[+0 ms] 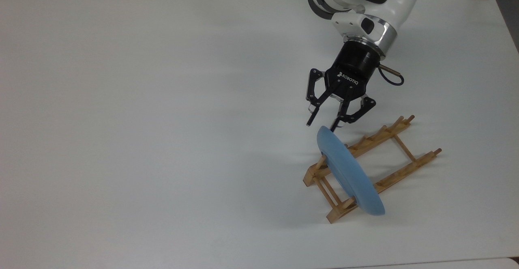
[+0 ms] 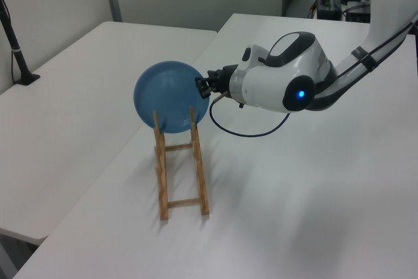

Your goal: Place plate in plate rack

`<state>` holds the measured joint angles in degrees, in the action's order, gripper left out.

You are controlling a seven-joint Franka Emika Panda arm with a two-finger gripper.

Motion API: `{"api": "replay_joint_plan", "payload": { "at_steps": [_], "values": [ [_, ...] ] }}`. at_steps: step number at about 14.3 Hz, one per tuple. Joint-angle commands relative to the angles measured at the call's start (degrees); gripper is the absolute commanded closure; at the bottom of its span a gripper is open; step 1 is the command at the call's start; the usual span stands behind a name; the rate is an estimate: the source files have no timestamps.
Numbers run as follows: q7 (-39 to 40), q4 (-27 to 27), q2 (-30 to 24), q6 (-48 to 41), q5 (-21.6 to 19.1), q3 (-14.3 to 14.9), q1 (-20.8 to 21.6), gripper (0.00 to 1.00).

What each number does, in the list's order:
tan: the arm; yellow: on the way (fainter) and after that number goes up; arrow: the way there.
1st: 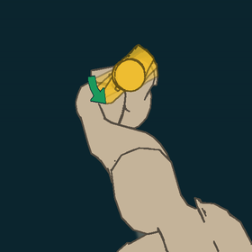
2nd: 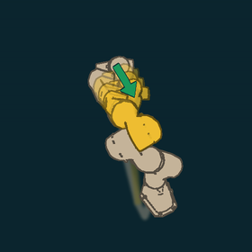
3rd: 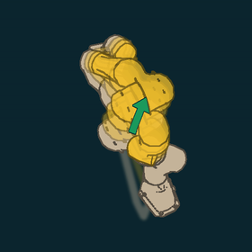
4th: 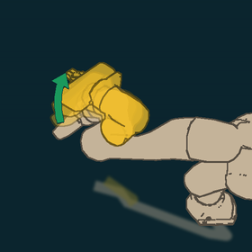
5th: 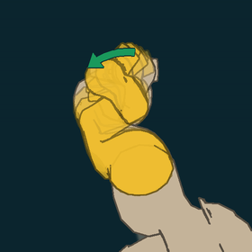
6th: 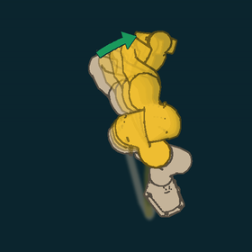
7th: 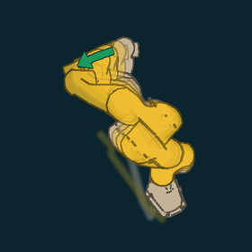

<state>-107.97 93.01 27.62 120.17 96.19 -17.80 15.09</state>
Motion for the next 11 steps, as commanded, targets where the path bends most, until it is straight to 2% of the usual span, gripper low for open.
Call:
{"api": "replay_joint_plan", "payload": {
  "at_steps": [1, 2, 3, 5, 6, 9, 11],
  "values": [
    [-1.9, -0.99, -0.37, -0.99, 0.58, 0.67, 0.82, 0.0],
    [-1.81, -1.77, -0.72, -0.9, -0.65, 0.66, 0.65, 0.0],
    [-1.46, -3.26, -1.07, -0.9, -3.7, 0.66, 0.56, 0.0],
    [0.9, -4.06, -3.87, -0.55, -12.13, 0.66, 0.03, 0.0],
    [4.13, -4.06, -5.72, -0.46, -17.39, 0.75, -0.15, 0.0],
    [18.62, -4.15, -10.73, -0.72, -37.59, 0.84, -1.28, 0.0],
    [28.55, -3.98, -14.15, -1.34, -49.64, 1.28, -2.51, 0.0]
  ]
}}
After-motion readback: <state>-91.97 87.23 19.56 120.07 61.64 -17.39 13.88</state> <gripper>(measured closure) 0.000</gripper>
